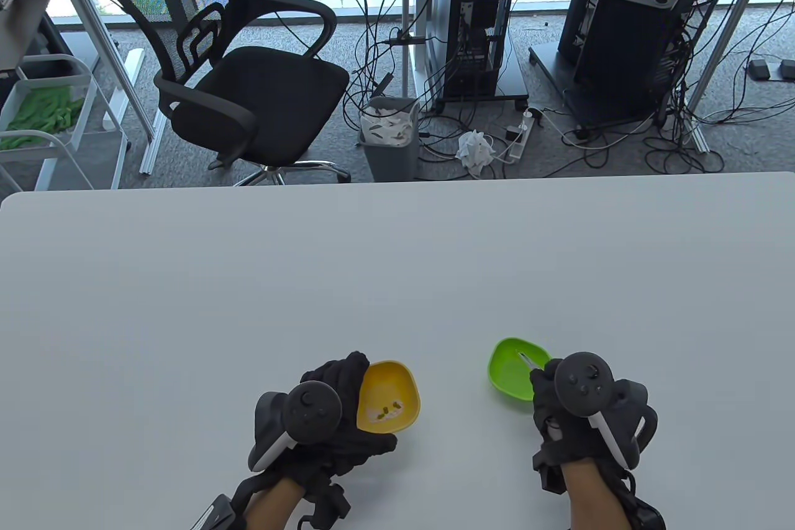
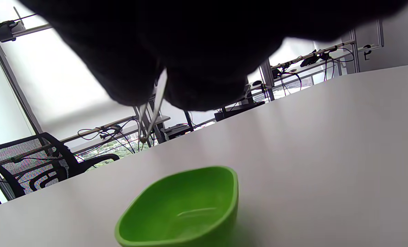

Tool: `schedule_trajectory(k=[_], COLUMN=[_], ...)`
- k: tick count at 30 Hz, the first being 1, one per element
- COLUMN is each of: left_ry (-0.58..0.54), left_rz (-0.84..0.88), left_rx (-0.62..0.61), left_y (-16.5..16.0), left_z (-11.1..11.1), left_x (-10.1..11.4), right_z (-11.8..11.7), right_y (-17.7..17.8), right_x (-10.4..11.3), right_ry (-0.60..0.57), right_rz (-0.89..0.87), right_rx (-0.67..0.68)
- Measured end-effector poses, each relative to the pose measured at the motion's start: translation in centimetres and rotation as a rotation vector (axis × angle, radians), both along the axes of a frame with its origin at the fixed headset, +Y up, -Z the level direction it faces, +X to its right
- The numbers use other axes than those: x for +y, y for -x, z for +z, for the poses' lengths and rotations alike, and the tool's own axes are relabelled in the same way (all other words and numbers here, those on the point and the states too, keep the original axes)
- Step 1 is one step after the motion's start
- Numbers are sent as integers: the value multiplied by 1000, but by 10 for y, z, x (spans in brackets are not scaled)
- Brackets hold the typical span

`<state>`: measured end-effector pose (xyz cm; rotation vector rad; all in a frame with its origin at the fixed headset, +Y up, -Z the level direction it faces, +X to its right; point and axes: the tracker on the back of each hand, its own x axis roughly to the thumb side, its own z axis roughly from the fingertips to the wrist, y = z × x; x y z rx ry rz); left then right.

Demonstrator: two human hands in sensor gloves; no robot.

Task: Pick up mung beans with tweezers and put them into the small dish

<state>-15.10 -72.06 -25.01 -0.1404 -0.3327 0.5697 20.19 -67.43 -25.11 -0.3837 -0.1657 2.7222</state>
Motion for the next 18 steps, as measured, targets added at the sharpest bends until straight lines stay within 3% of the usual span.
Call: schedule_trajectory(k=[18], left_ry=[16], left_rz=[27], left_rx=[5], left_y=[2], left_z=[-3], left_x=[0], right_z=[-2], right_y=[-11], right_x=[-4], right_ry=[-31], right_rz=[-28], right_rx=[-48])
